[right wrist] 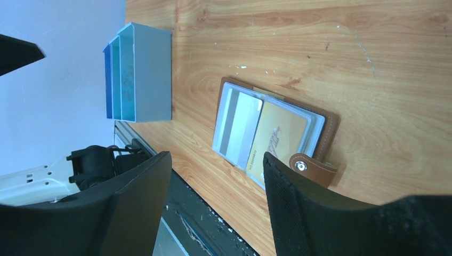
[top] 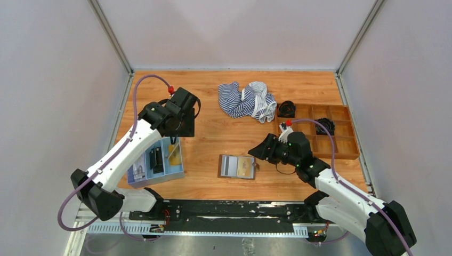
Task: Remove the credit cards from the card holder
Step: Place the credit card in the storage box, then remove the credit card from the card holder.
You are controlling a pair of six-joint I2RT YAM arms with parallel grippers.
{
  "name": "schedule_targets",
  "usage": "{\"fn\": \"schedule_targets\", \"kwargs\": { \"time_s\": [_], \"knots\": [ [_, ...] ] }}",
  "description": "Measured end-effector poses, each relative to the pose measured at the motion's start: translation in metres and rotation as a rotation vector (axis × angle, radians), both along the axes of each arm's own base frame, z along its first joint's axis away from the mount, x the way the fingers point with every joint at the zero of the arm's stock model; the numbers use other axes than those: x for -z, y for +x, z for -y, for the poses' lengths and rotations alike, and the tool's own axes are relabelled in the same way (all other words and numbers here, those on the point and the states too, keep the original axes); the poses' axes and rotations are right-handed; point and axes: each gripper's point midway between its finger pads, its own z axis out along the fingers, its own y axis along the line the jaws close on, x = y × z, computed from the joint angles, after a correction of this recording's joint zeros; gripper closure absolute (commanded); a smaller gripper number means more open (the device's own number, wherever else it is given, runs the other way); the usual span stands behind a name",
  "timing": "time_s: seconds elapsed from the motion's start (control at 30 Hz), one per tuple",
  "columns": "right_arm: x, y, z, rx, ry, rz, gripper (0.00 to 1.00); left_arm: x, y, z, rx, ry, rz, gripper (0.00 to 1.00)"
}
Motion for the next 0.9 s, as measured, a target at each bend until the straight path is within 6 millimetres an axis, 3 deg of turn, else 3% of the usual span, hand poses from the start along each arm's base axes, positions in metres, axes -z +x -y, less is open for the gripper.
{"fn": "schedule_targets", "kwargs": {
  "time_s": [0.2, 0.4, 0.47, 0.6, 0.77, 0.9],
  "knots": [
    [0.019, -0.003, 0.011, 0.023, -0.083, -0.037, 0.39, -0.009, -0.007, 0.053, 0.150, -0.255, 0.049, 0.36],
    [0.043, -0.012, 0.023, 0.017, -0.180, -0.094, 0.42, 0.020, -0.020, 0.107, 0.273, -0.506, 0.008, 0.36],
    [0.051, -0.015, 0.026, 0.008, -0.205, -0.116, 0.42, 0.031, -0.023, 0.112, 0.271, -0.530, -0.010, 0.36],
    [0.058, -0.019, 0.029, -0.003, -0.235, -0.143, 0.41, 0.033, -0.016, 0.095, 0.190, -0.464, 0.032, 0.37],
    [0.055, -0.017, 0.027, -0.011, -0.243, -0.135, 0.42, 0.027, -0.007, 0.050, 0.072, -0.282, 0.112, 0.38],
    [0.059, -0.017, 0.026, -0.019, -0.249, -0.154, 0.42, 0.037, -0.004, 0.010, -0.024, -0.149, 0.102, 0.37]
  ]
}}
